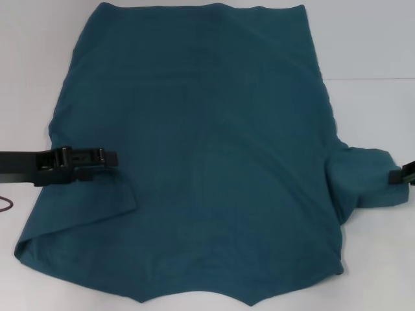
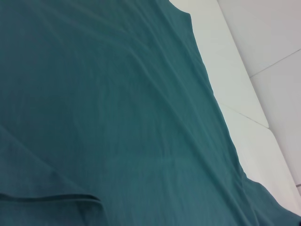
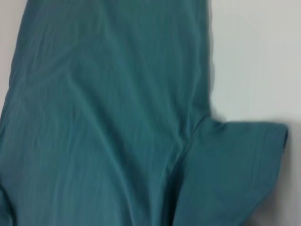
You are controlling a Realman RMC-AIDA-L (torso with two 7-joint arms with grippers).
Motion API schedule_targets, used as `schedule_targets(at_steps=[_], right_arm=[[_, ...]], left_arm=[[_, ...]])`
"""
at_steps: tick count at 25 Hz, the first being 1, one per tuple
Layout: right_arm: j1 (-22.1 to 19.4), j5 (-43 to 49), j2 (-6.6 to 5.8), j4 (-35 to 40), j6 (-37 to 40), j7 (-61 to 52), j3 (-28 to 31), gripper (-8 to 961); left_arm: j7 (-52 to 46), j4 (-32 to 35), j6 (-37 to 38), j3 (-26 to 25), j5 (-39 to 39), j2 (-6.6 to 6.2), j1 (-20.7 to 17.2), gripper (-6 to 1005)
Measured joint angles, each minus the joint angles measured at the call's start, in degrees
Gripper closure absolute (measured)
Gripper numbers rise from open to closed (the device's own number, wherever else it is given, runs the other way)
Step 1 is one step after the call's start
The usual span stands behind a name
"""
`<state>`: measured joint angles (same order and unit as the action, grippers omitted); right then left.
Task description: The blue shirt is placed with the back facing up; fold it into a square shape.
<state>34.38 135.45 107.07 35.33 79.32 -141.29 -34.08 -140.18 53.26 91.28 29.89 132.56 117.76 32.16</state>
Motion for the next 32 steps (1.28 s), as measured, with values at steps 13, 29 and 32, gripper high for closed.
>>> schedule_targets(at_steps=[13, 29, 32], right_arm=[[-0.94, 1.22, -2.55, 2.36, 0.33, -3.01, 0.38, 902], [-0.88, 3.4, -3.15, 3.31, 0.56, -4.41, 0.8, 902], [-1.21, 3.48, -3.52, 3.24, 2.05, -4.09, 0.78, 901]], left_arm=[[0.0, 0.0, 0.1, -0.21, -0.12, -0.16, -0.43, 121], [-0.22, 0.01, -0.13, -0.27, -0.21, -0.25, -0.46, 121], [-0.23, 0.0, -0.14, -0.27, -0.21, -0.3, -0.49, 122]])
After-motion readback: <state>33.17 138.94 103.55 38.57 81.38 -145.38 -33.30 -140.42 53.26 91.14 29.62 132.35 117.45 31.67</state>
